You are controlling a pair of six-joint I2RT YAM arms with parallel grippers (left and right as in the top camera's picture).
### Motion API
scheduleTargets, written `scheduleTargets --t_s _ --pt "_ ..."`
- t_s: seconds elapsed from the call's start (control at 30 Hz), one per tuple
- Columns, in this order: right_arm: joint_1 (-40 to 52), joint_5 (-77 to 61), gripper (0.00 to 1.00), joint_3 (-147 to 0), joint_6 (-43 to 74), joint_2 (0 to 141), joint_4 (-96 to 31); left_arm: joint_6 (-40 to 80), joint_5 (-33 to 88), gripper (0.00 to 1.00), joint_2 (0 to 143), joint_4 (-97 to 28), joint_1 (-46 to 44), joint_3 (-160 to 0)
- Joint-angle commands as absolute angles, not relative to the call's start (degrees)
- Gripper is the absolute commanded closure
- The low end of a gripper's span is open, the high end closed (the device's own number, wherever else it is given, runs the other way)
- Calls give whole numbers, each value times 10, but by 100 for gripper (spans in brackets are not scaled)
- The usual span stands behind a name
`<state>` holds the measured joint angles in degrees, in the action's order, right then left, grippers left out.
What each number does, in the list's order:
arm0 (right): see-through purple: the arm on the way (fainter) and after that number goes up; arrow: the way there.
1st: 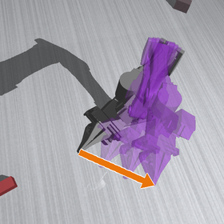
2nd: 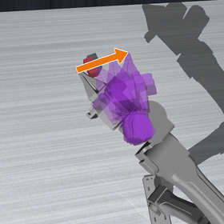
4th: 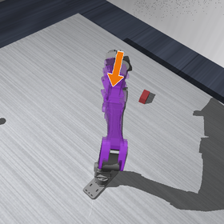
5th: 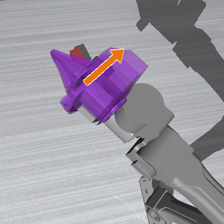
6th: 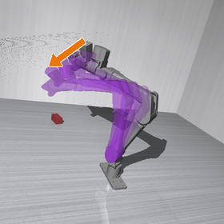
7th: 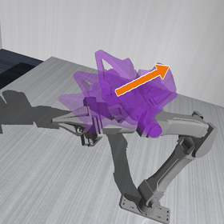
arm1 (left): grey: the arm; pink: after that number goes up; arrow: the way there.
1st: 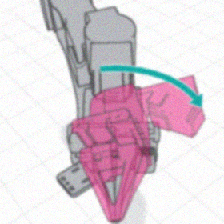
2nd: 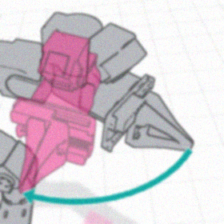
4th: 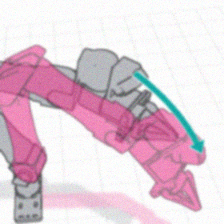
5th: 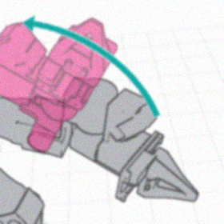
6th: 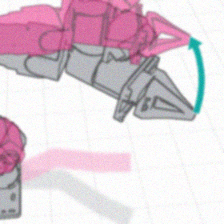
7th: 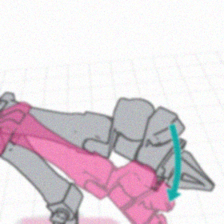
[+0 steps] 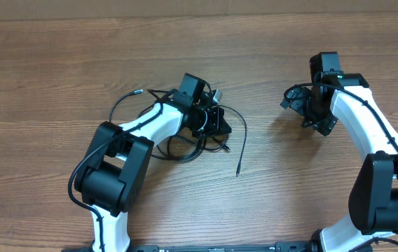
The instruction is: Untangle cables
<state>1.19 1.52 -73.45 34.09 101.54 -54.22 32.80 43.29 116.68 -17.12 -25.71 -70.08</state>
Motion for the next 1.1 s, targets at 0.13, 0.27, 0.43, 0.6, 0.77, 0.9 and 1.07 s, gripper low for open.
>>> scheduleTargets --t_s 0.13,0.27,0.43,0.6,0.77,0.9,1.07 --pt "10 21 0 -739 341 1013 -541 270 617 96 1079 -155 -206 -700" --pt "10 21 0 -739 341 1013 -541 270 654 96 1018 -126 -187 -700" --pt "10 21 0 -739 341 1013 -541 300 663 96 928 -57 -159 -700" --pt "10 21 0 -739 341 1013 -541 361 663 96 845 37 -119 -700" --pt "10 21 0 -739 341 1013 -541 418 663 96 785 119 -76 -700" --pt "10 21 0 -739 341 1013 -541 440 663 96 759 142 -39 -700" --pt "10 21 0 -739 341 1013 -541 462 669 96 756 135 -6 -700"
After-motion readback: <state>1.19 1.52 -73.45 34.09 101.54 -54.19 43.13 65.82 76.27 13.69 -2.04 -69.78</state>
